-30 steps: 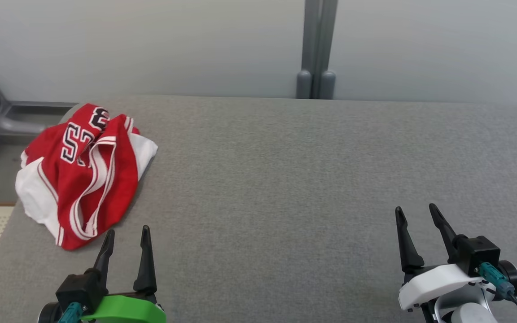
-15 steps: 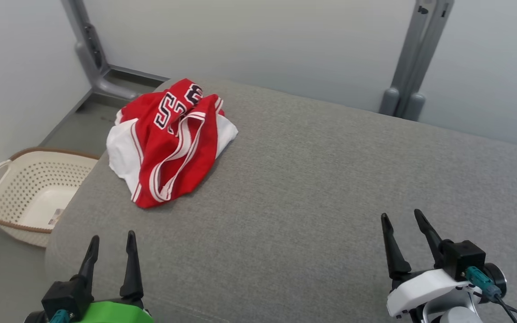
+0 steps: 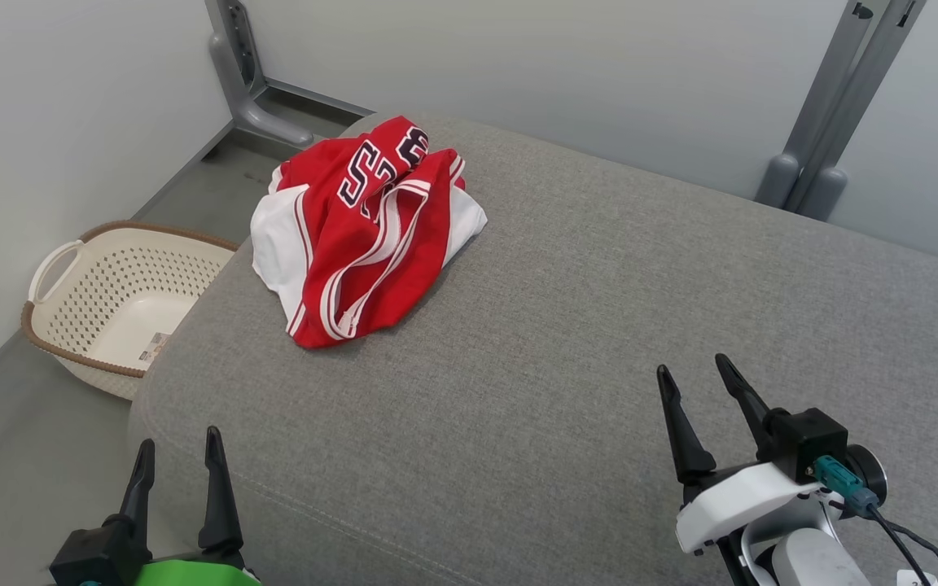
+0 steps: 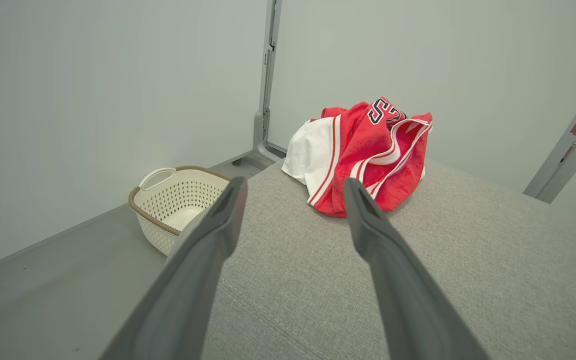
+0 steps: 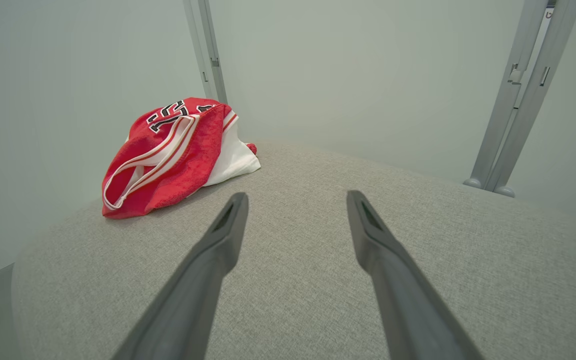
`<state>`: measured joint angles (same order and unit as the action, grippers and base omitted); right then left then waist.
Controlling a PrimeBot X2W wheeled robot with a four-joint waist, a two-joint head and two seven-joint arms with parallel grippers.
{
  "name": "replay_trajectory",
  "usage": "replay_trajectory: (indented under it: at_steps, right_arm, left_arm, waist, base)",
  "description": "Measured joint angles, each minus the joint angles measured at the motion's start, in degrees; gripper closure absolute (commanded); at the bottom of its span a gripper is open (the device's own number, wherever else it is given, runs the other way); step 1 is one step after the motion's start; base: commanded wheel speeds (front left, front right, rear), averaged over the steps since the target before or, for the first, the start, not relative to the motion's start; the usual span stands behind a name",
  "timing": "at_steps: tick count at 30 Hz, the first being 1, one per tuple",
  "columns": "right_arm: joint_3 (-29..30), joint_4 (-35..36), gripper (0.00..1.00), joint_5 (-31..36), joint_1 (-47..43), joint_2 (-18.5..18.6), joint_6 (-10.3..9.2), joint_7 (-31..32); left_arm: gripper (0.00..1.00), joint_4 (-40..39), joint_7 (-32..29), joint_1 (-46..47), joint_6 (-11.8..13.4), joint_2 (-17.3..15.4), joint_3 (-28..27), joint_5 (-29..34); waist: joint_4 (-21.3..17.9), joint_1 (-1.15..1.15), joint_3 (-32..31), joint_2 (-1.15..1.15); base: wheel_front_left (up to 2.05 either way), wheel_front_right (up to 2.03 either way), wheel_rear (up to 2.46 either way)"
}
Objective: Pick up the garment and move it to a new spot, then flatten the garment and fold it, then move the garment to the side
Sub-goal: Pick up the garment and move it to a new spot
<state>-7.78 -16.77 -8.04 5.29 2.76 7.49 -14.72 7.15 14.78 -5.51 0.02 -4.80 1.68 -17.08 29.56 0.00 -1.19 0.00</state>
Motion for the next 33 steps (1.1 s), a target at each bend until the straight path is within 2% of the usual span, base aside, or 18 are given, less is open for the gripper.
replay_trajectory:
  at_steps: [6,11,17,22,29,33]
  right_arm:
    - [1.1,-0.1,0.0,-0.4,-0.4,0.0,0.0,0.0]
    - [2.0,0.4,0.0,-0.4,-1.3,0.0,0.0,-0.1]
    - [3.7,2.4,0.0,0.8,-2.2,0.0,0.0,0.5]
    - [4.1,5.7,0.0,3.4,-2.6,0.0,0.0,3.1]
    - [4.3,11.5,0.0,7.0,-2.5,0.0,0.02,7.2]
    - [3.8,14.2,0.0,8.3,-2.5,0.0,0.02,8.9]
  left_arm:
    - [0.0,0.9,0.1,0.1,0.0,0.1,0.3,-0.5]
    - [0.0,4.0,-1.7,3.9,-1.9,-0.5,1.4,-1.2]
    - [0.0,13.1,-8.2,16.1,-4.4,-0.9,2.5,-4.9]
    - [0.0,22.8,-13.3,29.2,-4.8,-1.0,0.9,-8.6]
    - [0.0,35.0,-17.9,42.9,-5.1,-1.9,-3.5,-15.2]
    - [0.0,40.5,-20.6,48.2,-5.2,-3.3,-4.4,-16.7]
  waist:
    - [-0.2,0.0,-0.2,0.0]
    - [-0.4,0.0,-0.4,0.0]
    - [-0.5,0.0,0.7,0.0]
    - [-1.0,0.0,2.8,0.0]
    - [-4.3,0.0,7.2,0.0]
    - [-6.9,0.0,9.9,0.0]
  base:
    - [0.0,0.0,0.0]
    - [0.0,0.0,0.0]
    - [0.0,0.0,0.0]
    - [0.0,0.0,0.0]
    - [0.0,0.0,0.0]
    - [0.0,0.0,0.0]
